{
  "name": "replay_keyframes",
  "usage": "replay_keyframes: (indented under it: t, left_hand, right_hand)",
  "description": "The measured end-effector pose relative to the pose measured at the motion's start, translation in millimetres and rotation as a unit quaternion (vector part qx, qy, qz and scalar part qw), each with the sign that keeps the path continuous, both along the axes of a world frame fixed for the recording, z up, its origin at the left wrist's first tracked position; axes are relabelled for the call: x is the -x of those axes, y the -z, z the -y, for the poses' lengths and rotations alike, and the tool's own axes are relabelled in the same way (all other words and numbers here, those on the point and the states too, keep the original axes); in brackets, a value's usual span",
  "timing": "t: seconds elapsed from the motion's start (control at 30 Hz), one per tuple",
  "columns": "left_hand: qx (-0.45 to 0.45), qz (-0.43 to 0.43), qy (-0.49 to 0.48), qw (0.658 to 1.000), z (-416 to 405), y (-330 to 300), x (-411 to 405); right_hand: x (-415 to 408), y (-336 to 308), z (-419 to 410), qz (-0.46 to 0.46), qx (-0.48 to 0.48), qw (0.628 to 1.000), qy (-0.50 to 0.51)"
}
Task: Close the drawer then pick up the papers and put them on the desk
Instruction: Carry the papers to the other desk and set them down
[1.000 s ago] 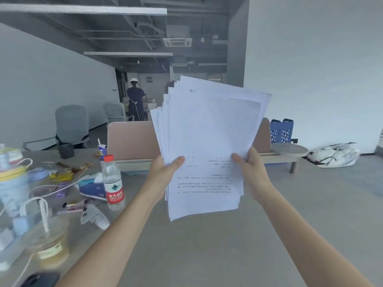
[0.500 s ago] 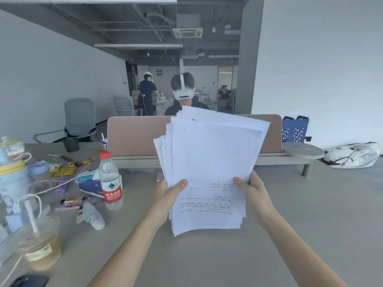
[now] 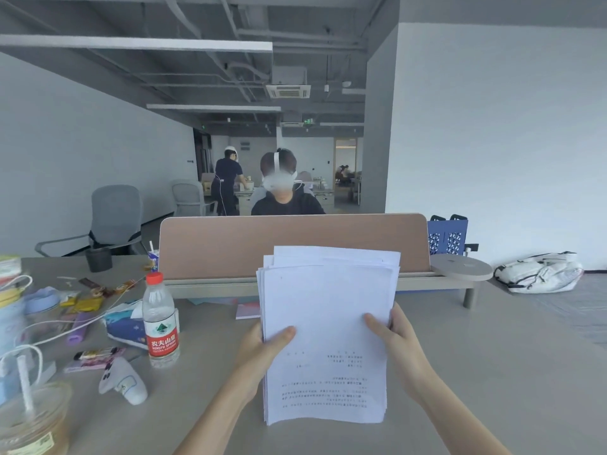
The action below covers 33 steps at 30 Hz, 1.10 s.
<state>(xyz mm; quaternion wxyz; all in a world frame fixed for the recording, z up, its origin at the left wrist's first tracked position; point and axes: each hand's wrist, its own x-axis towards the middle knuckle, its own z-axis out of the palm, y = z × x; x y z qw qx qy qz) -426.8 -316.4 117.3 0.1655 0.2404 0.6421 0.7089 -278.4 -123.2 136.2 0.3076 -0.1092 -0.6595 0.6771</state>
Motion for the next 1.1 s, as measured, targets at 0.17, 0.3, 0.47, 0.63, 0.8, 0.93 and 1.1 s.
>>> replay_keyframes:
  t: [0.17,0.3,0.47,0.63,0.8,0.93,1.1]
  left_hand:
    - [-0.003,0.013,0.012,1.0,-2,-1,-3]
    - [-0.007,0.013,0.026,1.0,-4,-4,-5]
    - [-0.023,0.008,0.015,1.0,-11,-9,-7]
    - [-0.038,0.011,-0.007,0.999,-18,-9,-8]
    - [-0.037,0.027,0.009,0.999,-17,-5,-9]
    - [-0.021,0.04,0.029,0.999,-16,4,-7]
    - [0.01,0.036,0.052,0.998,-14,17,-6]
  right_hand:
    - [1,-3,-2,-0.005,-0.012,1.0,0.026]
    - [-1,-18,-8,-0.014,-0.032,0.999,0.026]
    - [-3,-46,-15,-0.054,-0.076,0.996,0.013]
    - [0,-60,-10,-0.055,-0.135,0.989,0.021]
    - [0,-63,-17,-0.07,-0.292,0.951,0.074]
    - [5,-52,-24,-0.02,-0.318,0.941,0.111]
    - [-2,-43,-21,-0.021,-0.229,0.971,0.07]
